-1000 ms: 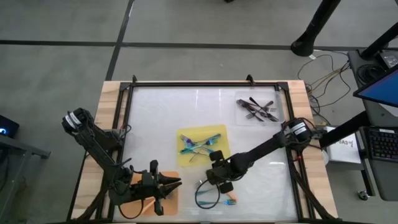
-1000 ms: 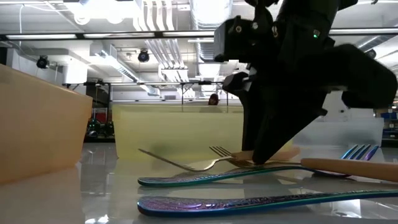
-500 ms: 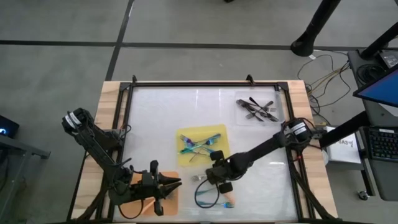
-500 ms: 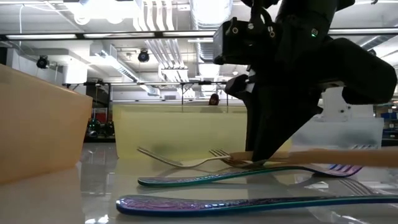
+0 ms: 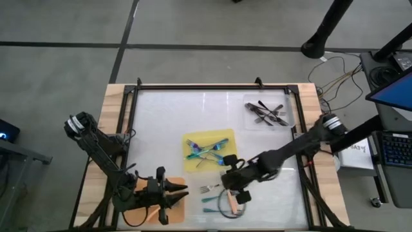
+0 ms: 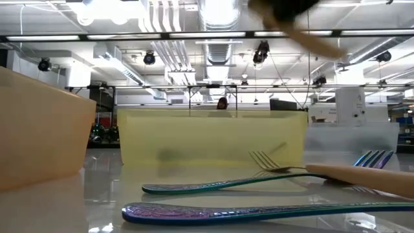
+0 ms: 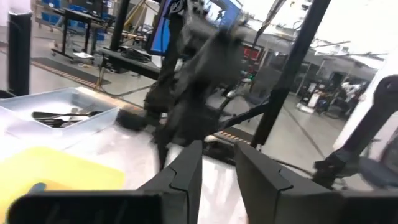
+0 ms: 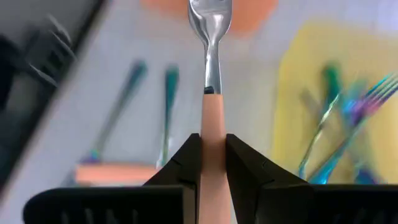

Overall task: Sort silverware by color (type)
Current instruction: Put the top orange fork into the orange bin

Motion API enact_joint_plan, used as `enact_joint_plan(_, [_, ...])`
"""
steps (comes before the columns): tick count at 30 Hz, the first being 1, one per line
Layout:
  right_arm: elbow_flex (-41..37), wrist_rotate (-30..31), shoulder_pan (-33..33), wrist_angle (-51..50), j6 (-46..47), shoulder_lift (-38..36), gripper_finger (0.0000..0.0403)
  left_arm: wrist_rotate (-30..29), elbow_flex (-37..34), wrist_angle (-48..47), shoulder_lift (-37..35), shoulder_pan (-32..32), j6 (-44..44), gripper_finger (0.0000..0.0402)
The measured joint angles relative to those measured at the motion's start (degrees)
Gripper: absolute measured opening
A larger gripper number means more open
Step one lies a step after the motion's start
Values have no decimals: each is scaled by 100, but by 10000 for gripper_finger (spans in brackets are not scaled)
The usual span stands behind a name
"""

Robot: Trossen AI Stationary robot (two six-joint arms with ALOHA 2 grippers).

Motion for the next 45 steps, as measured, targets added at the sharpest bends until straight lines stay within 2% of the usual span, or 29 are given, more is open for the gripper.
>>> enact_joint_plan(5, [14, 813, 138, 448, -384, -495, 38, -218, 14, -9, 216, 136, 151, 103])
enact_joint_plan(11, [12, 2815, 330, 697, -797, -599, 38, -1626, 258, 8, 569, 152, 495, 120])
enact_joint_plan(16, [12, 3800, 319, 1196, -1076, -368, 38, -2631, 579, 5, 904, 246, 869, 122])
enact_joint_plan(18, [12, 4124, 317, 1643, -1381, -234, 38, -2687, 690, -11, 1035, 317, 968, 122])
enact_joint_plan(23, [14, 4474, 314, 2789, -2398, 162, 38, -2715, 1054, -16, 1281, 534, 1350, 122])
enact_joint_plan(27, [15, 4724, 319, 3298, -2751, 301, 38, -2736, 1378, -17, 1339, 559, 1837, 122])
enact_joint_plan(35, [17, 4779, 336, 3306, -2706, 297, 38, -2730, 1641, -37, 1343, 567, 2439, 122])
enact_joint_plan(45, [17, 4824, 449, 3305, -2701, 297, 38, -2689, 1650, -40, 1322, 625, 2467, 112])
